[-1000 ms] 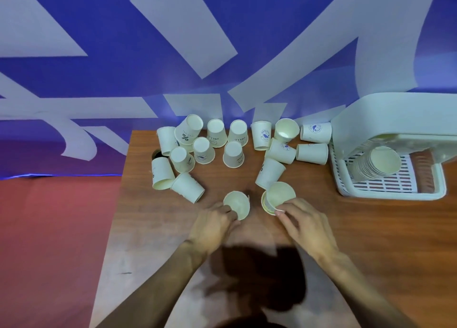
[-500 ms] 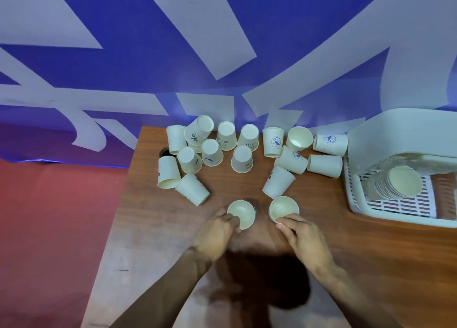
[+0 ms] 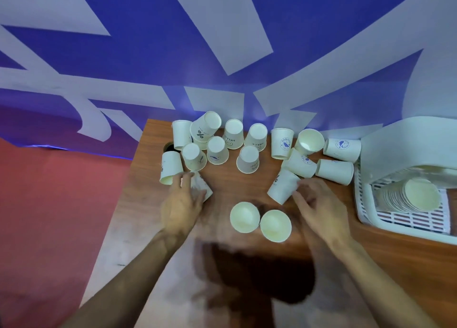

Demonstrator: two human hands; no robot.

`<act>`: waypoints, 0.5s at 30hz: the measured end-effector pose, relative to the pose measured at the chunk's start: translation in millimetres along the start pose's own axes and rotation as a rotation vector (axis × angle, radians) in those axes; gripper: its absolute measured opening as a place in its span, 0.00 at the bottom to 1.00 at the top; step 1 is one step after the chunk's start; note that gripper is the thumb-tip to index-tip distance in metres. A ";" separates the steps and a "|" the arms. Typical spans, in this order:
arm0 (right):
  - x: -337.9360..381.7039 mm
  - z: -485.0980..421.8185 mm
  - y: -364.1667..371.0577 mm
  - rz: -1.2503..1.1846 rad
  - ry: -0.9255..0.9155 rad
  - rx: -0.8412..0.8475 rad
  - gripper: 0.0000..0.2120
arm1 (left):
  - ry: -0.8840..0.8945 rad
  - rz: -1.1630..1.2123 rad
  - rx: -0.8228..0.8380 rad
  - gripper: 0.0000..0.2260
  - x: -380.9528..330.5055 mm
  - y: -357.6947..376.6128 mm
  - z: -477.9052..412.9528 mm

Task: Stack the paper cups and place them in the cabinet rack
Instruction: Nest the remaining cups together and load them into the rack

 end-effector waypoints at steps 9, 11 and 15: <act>-13.5 -37.5 33.2 0.107 0.155 0.116 0.29 | -0.085 -0.001 0.161 0.29 2.7 19.4 -22.6; -10.2 -35.8 32.5 0.047 0.136 0.111 0.25 | -0.056 0.061 0.143 0.26 -4.2 18.4 -19.8; -4.0 -27.2 24.2 0.033 0.056 0.056 0.12 | 0.017 -0.066 0.120 0.07 -24.3 12.9 -6.7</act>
Point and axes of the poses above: each hand's wrist, its own z-axis away from the middle knuckle, its own y-axis out of the palm, x = y × z, the point moved 1 cm from there along -z, towards the middle knuckle, and after that the axes turned 4 degrees about x, right-handed, at the moved point
